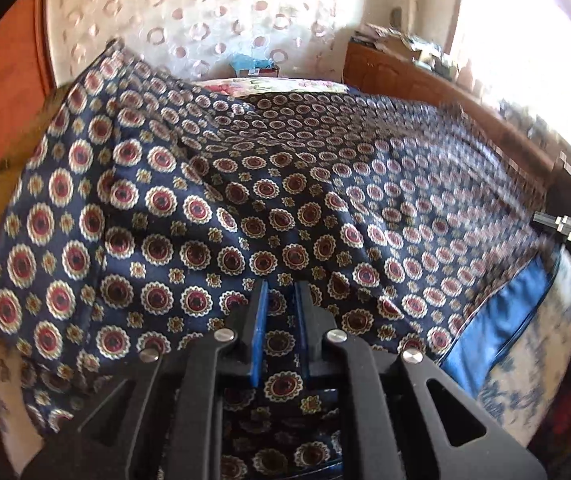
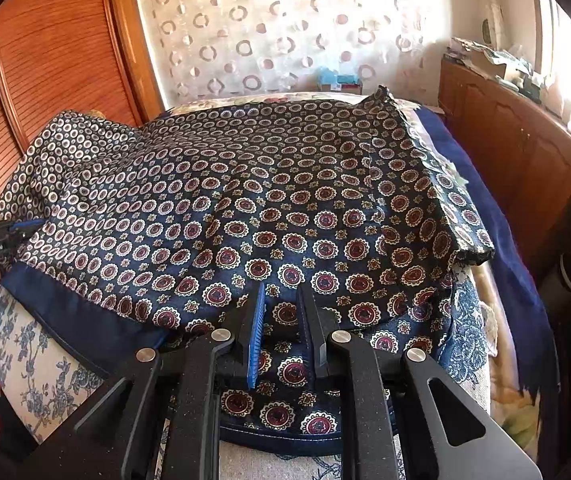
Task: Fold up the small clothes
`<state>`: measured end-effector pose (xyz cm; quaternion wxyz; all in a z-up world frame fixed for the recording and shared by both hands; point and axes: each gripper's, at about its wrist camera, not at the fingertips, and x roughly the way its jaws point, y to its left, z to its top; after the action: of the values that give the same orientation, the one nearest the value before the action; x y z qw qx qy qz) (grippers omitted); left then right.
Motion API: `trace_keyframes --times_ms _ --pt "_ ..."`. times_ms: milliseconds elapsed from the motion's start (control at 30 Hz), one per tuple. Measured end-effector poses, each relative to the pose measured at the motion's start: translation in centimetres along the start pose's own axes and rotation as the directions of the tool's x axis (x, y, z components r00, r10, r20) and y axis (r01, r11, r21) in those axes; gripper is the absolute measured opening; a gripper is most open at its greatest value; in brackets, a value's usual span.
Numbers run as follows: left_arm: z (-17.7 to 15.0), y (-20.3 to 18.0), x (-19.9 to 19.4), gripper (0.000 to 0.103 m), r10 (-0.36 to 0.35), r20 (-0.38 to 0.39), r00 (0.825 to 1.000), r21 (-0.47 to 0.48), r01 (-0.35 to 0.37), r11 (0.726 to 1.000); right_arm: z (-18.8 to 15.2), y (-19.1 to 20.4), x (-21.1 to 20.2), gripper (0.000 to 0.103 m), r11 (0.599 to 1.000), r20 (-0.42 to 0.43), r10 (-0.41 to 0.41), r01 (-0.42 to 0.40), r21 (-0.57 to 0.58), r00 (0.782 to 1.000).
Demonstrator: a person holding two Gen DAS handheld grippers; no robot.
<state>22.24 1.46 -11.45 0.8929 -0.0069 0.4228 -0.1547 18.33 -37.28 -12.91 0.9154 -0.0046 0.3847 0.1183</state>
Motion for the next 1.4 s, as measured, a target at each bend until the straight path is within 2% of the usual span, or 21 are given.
trace_keyframes --times_ms 100,233,267,433,467,567,633,700,800,933,1067,1167,1400 --pt "0.0 0.2 0.0 0.011 -0.015 0.005 1.0 -0.033 0.015 0.999 -0.1 0.2 -0.1 0.014 1.0 0.005 -0.004 0.004 -0.01 1.0" --pt "-1.0 0.1 -1.3 0.011 0.025 -0.011 1.0 0.012 -0.025 1.0 -0.1 0.1 -0.1 0.014 1.0 0.011 -0.006 0.006 -0.006 1.0" --pt "-1.3 0.4 -2.2 0.011 0.044 -0.003 0.999 0.007 -0.044 0.999 -0.1 0.1 -0.2 0.014 1.0 0.013 -0.005 0.005 -0.004 1.0" --pt "-2.2 2.5 -6.7 0.011 0.027 0.069 0.997 0.028 -0.029 0.999 -0.2 0.2 -0.3 0.014 1.0 0.022 -0.004 0.004 -0.008 1.0" --pt "-2.4 2.9 -7.4 0.011 0.037 0.073 0.997 0.033 -0.04 0.999 -0.2 0.2 -0.3 0.014 1.0 0.025 -0.005 0.005 -0.011 1.0" --pt "-2.4 4.8 -8.9 0.015 0.144 0.093 0.985 0.015 -0.146 0.989 -0.2 0.3 -0.4 0.014 1.0 0.03 -0.01 0.01 -0.011 1.0" --pt "-2.4 6.2 -9.4 0.016 0.146 0.09 0.985 -0.024 -0.144 0.989 -0.2 0.3 -0.4 0.014 1.0 0.033 -0.011 0.011 -0.011 0.999" --pt "-2.3 7.4 -9.1 0.016 0.145 0.062 0.987 -0.053 -0.142 0.988 -0.2 0.3 -0.4 0.014 1.0 0.034 -0.012 0.013 -0.012 0.999" --pt "-2.4 8.4 -8.5 0.017 0.211 0.053 0.976 -0.059 -0.208 0.976 -0.2 0.3 -0.4 0.014 1.0 0.032 -0.012 0.012 -0.014 0.999" --pt "-2.6 8.9 -7.5 0.017 0.23 0.031 0.973 -0.059 -0.228 0.972 -0.3 0.4 -0.5 0.014 1.0 0.034 -0.012 0.012 -0.017 0.999" --pt "-3.0 8.7 -5.7 0.018 0.182 -0.028 0.983 -0.063 -0.184 0.981 -0.3 0.3 -0.5 0.014 1.0 0.032 -0.011 0.012 -0.019 0.999" --pt "-3.2 8.8 -4.8 0.018 0.169 -0.056 0.984 -0.08 -0.173 0.982 -0.3 0.3 -0.5 0.014 1.0 0.034 -0.011 0.011 -0.021 0.999" --pt "-2.8 9.8 -4.0 0.02 0.154 -0.054 0.987 -0.117 -0.159 0.98 -0.3 0.6 -0.6 0.014 0.999 0.039 -0.008 0.01 -0.031 0.999"
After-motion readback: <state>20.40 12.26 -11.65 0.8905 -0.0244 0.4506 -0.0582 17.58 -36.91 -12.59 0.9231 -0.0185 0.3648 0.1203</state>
